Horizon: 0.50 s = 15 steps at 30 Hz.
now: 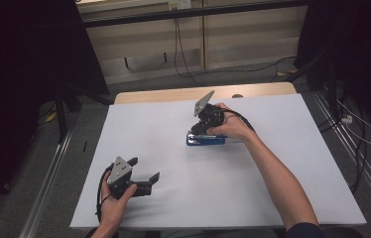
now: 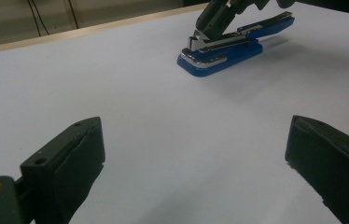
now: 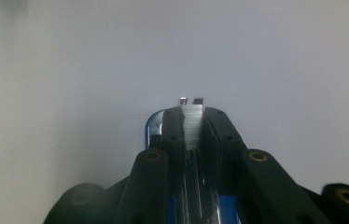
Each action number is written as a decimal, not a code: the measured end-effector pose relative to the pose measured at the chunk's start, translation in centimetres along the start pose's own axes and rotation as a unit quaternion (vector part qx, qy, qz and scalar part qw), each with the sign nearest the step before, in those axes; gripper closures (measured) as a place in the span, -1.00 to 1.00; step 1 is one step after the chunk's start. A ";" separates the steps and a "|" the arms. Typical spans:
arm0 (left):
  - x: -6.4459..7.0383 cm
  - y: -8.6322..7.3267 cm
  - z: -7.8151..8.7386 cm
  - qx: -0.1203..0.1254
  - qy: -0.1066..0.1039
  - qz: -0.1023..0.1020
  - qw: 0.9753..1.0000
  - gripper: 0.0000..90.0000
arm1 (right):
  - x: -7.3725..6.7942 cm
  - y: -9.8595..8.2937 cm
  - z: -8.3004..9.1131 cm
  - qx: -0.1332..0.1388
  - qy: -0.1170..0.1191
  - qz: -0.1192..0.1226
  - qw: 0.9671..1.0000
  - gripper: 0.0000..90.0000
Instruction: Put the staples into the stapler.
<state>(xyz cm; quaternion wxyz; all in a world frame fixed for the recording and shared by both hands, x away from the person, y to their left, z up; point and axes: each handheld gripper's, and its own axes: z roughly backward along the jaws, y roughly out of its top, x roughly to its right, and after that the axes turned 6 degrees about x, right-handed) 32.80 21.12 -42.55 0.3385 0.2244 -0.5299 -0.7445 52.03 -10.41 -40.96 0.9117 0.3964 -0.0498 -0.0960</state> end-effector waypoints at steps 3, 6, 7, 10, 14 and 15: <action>0.0 0.0 0.0 -0.001 0.001 0.000 1.000 -0.89 | 0.1 0.0 0.1 0.001 -0.001 0.000 1.000 0.76; 0.0 0.0 0.0 0.000 0.001 0.001 1.000 -0.89 | 0.1 -0.2 0.1 -0.005 -0.001 0.002 1.000 0.77; 0.0 0.0 0.0 0.000 0.001 0.001 1.000 -0.89 | 0.1 -0.2 0.1 -0.004 -0.001 0.002 1.000 0.76; 0.0 0.0 0.0 -0.003 0.002 -0.001 1.000 -0.89 | 0.1 -0.2 0.0 -0.005 -0.001 0.003 1.000 0.76; 0.0 0.0 0.1 -0.002 0.002 -0.001 1.000 -0.89 | 0.1 -0.2 -0.1 -0.004 -0.001 0.004 1.000 0.76; 0.0 0.0 0.1 -0.002 0.002 -0.001 1.000 -0.89 | 0.1 -0.2 -0.1 -0.004 -0.001 0.005 1.000 0.76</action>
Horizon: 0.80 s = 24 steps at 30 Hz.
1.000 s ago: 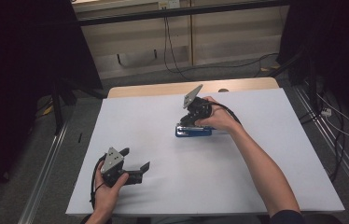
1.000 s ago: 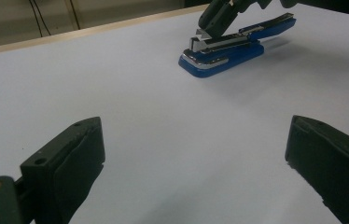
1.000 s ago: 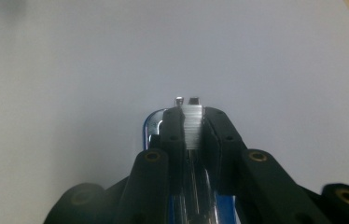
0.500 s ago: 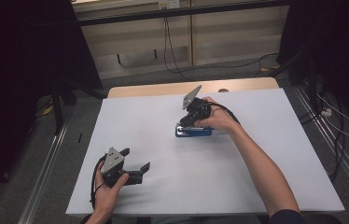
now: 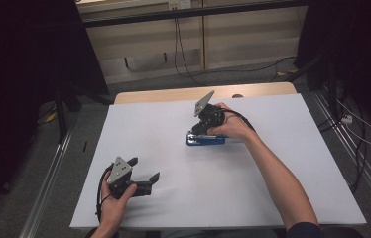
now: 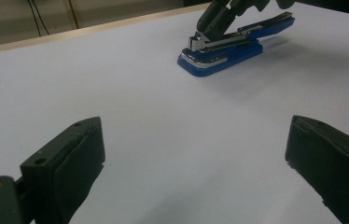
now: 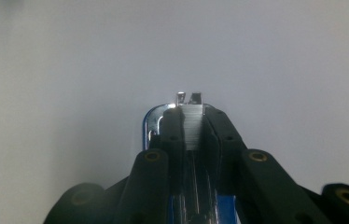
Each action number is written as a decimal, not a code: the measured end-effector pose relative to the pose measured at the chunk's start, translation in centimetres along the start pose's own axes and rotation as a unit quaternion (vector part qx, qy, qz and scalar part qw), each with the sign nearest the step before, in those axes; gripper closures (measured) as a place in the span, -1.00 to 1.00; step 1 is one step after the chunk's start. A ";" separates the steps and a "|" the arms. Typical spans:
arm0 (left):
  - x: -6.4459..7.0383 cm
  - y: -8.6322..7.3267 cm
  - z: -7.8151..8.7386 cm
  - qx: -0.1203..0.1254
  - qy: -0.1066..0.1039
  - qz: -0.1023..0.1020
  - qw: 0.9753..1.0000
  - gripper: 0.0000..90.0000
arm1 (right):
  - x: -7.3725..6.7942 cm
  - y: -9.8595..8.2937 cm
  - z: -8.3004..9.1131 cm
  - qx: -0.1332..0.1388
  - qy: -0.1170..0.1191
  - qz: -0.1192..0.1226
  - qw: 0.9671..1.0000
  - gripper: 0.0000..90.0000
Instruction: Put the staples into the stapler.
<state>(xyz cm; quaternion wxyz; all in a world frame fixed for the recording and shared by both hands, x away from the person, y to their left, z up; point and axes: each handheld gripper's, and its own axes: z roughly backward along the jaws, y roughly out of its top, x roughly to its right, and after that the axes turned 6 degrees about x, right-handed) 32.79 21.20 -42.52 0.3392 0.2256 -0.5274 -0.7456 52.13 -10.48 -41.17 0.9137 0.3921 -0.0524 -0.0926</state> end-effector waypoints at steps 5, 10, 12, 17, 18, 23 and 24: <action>0.0 0.0 0.0 -0.001 0.000 0.000 1.000 -0.89 | 0.0 0.0 -0.1 0.000 0.001 -0.001 1.000 0.76; 0.0 0.0 0.0 -0.002 -0.001 -0.001 1.000 -0.89 | 0.1 0.0 -0.1 0.002 0.002 -0.003 1.000 0.76; 0.0 0.0 0.0 -0.001 -0.001 0.000 1.000 -0.89 | 0.1 0.0 -0.1 0.002 0.001 -0.005 1.000 0.75; 0.0 0.0 0.0 -0.003 -0.002 -0.003 1.000 -0.89 | 0.1 -0.1 -0.3 0.003 0.002 -0.013 1.000 0.68; 0.0 0.0 0.0 -0.003 -0.002 -0.002 1.000 -0.89 | 0.1 -0.1 -0.3 0.002 0.001 -0.013 1.000 0.64; -0.1 0.0 0.0 -0.004 -0.002 -0.003 1.000 -0.89 | 0.2 -0.2 -0.2 0.006 -0.001 -0.021 1.000 0.53; 0.0 0.0 0.0 -0.004 -0.002 -0.003 1.000 -0.89 | 0.1 -0.2 -0.1 0.006 -0.002 -0.023 1.000 0.52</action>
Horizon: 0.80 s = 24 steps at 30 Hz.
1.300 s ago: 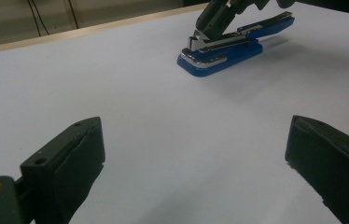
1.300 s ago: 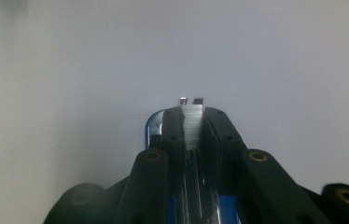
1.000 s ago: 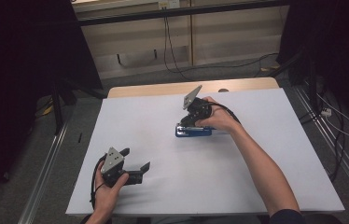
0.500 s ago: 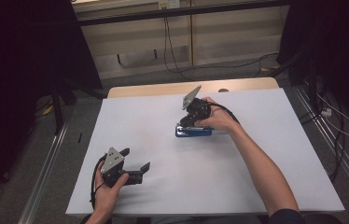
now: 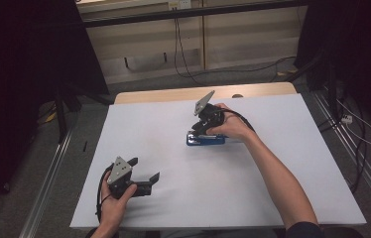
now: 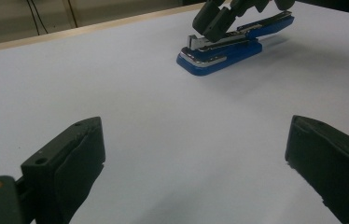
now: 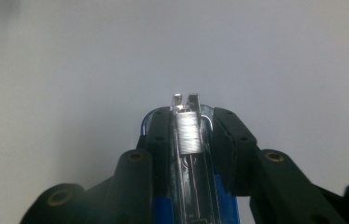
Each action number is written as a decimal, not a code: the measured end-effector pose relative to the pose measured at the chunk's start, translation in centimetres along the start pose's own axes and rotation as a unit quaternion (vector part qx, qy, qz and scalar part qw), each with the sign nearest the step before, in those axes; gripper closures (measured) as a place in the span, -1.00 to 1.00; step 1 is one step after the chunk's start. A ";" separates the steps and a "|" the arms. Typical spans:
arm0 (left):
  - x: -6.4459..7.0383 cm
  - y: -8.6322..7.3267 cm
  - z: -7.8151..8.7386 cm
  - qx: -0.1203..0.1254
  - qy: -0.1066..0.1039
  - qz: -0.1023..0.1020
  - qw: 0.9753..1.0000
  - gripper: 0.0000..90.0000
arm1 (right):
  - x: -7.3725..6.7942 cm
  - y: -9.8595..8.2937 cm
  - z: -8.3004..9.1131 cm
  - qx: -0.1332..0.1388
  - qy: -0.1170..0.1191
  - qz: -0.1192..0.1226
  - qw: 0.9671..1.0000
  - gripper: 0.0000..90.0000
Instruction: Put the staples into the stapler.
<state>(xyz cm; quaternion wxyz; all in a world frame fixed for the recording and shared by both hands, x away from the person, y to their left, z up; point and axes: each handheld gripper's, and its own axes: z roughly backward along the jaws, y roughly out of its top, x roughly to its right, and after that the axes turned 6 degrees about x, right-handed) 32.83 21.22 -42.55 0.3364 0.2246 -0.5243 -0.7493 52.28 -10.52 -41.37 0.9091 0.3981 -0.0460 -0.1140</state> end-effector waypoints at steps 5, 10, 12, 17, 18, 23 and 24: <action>0.0 0.0 0.0 0.000 0.000 0.000 1.000 -0.88 | 0.1 0.0 0.2 0.008 -0.013 -0.031 0.999 0.14; 0.0 0.0 0.0 0.001 0.000 0.002 1.000 -0.88 | 0.1 0.0 0.6 0.019 -0.033 -0.049 0.998 -0.12; 0.0 0.0 0.0 0.002 0.000 0.002 1.000 -0.88 | 0.0 -0.1 0.8 0.027 -0.039 -0.055 0.997 -0.24; 0.0 0.0 0.0 0.000 -0.001 0.001 1.000 -0.88 | -0.3 -0.6 0.9 0.047 -0.053 -0.078 0.994 -0.49; 0.0 0.0 0.0 0.000 -0.001 0.000 1.000 -0.88 | -0.3 -0.7 0.9 0.051 -0.056 -0.084 0.994 -0.53; 0.0 0.0 0.0 0.000 0.000 0.002 1.000 -0.88 | -0.5 -1.1 1.2 0.067 -0.082 -0.109 0.988 -0.79; 0.0 0.0 -0.1 0.000 0.000 0.002 1.000 -0.88 | -0.6 -1.1 1.3 0.073 -0.083 -0.115 0.987 -0.80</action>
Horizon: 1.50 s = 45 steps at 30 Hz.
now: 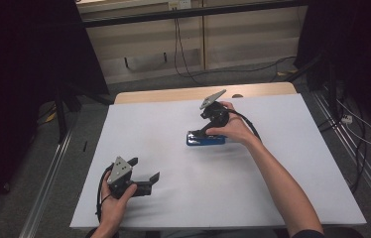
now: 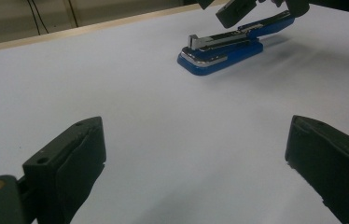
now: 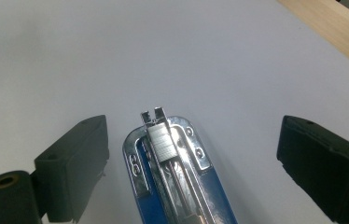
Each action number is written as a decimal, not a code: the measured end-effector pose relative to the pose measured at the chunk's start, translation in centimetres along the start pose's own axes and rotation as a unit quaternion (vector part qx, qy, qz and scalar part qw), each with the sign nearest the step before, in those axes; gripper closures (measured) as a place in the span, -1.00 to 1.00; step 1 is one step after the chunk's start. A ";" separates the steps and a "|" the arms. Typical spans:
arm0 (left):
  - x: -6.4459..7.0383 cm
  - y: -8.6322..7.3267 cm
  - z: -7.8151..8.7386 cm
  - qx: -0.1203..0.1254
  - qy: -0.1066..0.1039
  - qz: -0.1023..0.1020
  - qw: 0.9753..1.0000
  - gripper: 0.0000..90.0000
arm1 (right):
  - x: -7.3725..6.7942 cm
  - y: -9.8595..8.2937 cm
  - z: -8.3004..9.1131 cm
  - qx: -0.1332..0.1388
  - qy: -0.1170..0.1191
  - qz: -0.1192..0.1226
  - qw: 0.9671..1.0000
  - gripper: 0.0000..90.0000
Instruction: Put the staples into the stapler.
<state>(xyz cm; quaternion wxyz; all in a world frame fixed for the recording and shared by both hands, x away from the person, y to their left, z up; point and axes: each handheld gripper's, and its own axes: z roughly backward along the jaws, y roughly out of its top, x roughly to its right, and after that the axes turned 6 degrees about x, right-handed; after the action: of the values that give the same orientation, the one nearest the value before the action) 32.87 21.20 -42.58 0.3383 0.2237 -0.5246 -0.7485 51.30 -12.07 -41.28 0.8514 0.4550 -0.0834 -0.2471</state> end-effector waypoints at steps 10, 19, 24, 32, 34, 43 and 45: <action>0.0 0.0 0.0 0.000 0.001 0.000 1.000 -0.88 | -0.5 -0.7 0.9 0.029 -0.035 -0.030 0.999 -0.87; -0.1 0.0 0.0 0.001 0.003 0.001 1.000 -0.88 | -0.9 -1.6 1.9 0.036 -0.058 -0.036 0.997 -0.85; -0.1 0.0 0.0 0.001 0.003 0.004 1.000 -0.89 | -1.2 -2.0 2.7 0.034 -0.090 -0.044 0.994 -0.86; -0.1 0.0 0.0 0.000 0.002 0.006 1.000 -0.89 | -1.4 -3.0 3.8 0.048 -0.127 -0.060 0.989 -0.90; -0.2 0.0 0.0 0.001 0.003 0.006 1.000 -0.89 | -1.4 -3.3 4.1 0.053 -0.135 -0.062 0.988 -0.90; -0.1 -0.2 0.2 -0.003 0.009 0.004 1.000 -0.89 | -1.7 -4.6 6.2 0.080 -0.179 -0.071 0.978 -0.90; -0.2 -0.2 0.1 -0.003 0.013 0.007 1.000 -0.89 | -1.8 -4.9 6.5 0.087 -0.189 -0.076 0.975 -0.90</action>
<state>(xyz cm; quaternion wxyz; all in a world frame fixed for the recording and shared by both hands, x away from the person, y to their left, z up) 32.87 21.48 -42.74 0.3510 0.2284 -0.5194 -0.7449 45.70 -18.25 -41.37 0.7560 0.4776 -0.2289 -0.3846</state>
